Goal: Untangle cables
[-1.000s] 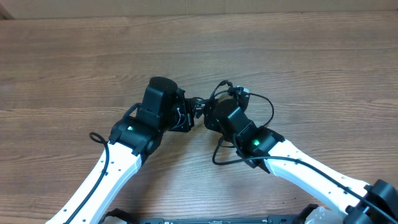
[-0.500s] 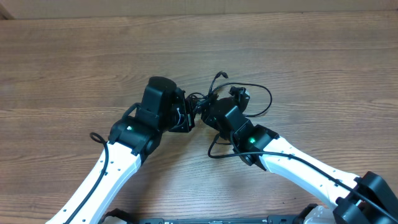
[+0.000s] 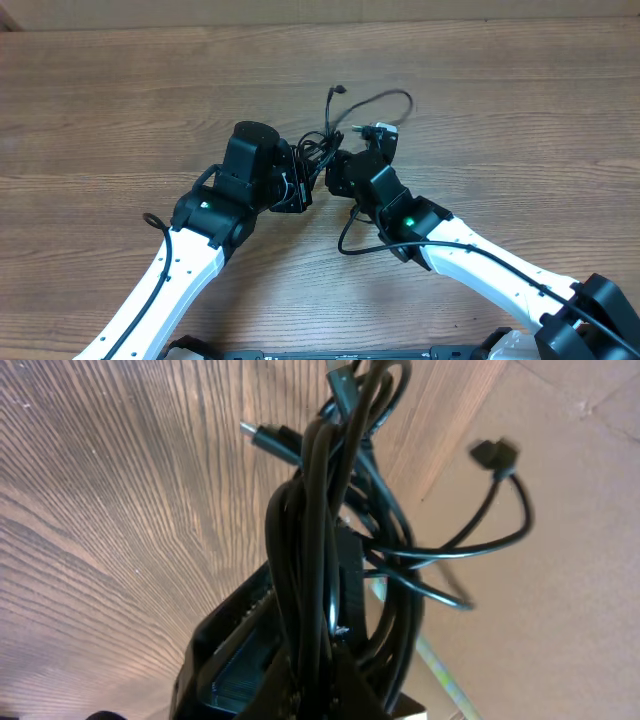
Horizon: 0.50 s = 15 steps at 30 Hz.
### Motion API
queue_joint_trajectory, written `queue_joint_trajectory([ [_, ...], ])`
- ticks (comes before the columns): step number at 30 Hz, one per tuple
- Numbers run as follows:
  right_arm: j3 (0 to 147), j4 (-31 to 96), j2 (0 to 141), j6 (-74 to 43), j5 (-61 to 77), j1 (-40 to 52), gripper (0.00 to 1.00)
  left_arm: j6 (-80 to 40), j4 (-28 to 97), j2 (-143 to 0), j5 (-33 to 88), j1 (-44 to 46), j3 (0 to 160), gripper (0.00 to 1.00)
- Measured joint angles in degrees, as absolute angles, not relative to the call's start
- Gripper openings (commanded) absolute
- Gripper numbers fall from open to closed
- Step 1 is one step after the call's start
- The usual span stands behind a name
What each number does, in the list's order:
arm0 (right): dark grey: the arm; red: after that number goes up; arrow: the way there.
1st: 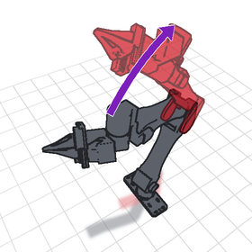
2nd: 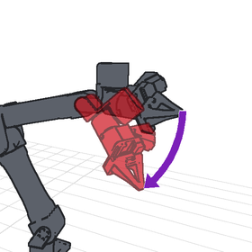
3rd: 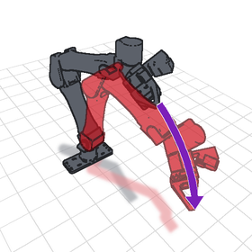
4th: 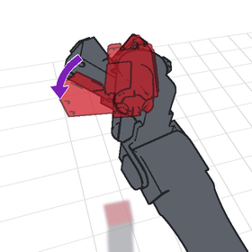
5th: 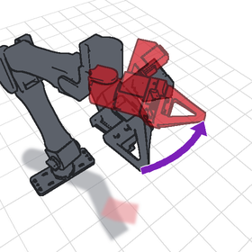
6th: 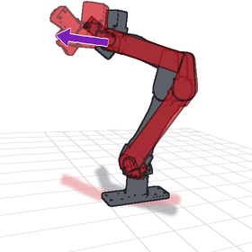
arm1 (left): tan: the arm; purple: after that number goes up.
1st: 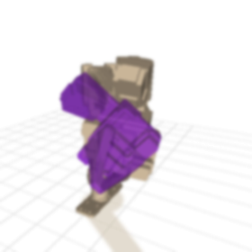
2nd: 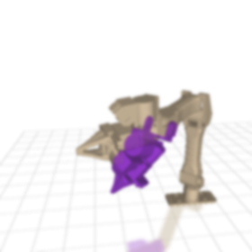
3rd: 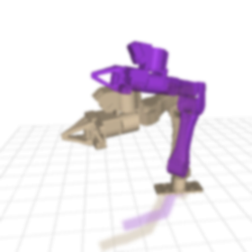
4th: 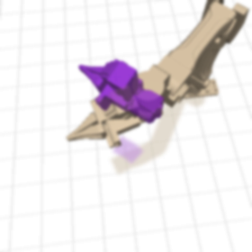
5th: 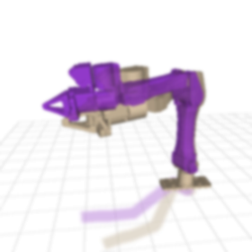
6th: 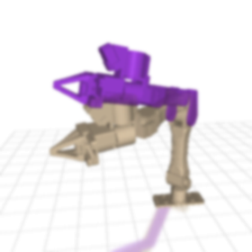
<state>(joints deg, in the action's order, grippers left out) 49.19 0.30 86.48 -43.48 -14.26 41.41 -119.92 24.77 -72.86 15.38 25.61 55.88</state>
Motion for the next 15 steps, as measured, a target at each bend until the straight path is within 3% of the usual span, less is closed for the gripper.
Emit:
queue_joint_trajectory([
  [4, 49.10, -0.43, 86.52, -40.42, -11.77, 40.77, 0.62, -119.94, 25.17, -72.64, 15.88, 25.19, 55.88, 0.04],
  [6, 49.08, -0.47, 86.54, -38.28, -11.31, 40.69, 0.59, -120.07, 25.06, -72.64, 16.14, 25.06, 55.88, 0.05],
  [9, 49.08, -0.60, 86.52, -34.22, -10.52, 40.36, 0.39, -120.11, 24.03, -72.64, 17.74, 24.73, 55.88, 0.04],
  [12, 49.08, -0.51, 86.52, -28.95, -6.90, 40.56, 0.08, -120.09, 23.14, -72.64, 20.03, 24.56, 55.88, 0.04],
  [15, 49.08, -0.38, 86.54, -23.51, -3.49, 41.47, 0.04, -120.05, 22.87, -72.64, 24.34, 24.05, 55.88, 0.04],
])
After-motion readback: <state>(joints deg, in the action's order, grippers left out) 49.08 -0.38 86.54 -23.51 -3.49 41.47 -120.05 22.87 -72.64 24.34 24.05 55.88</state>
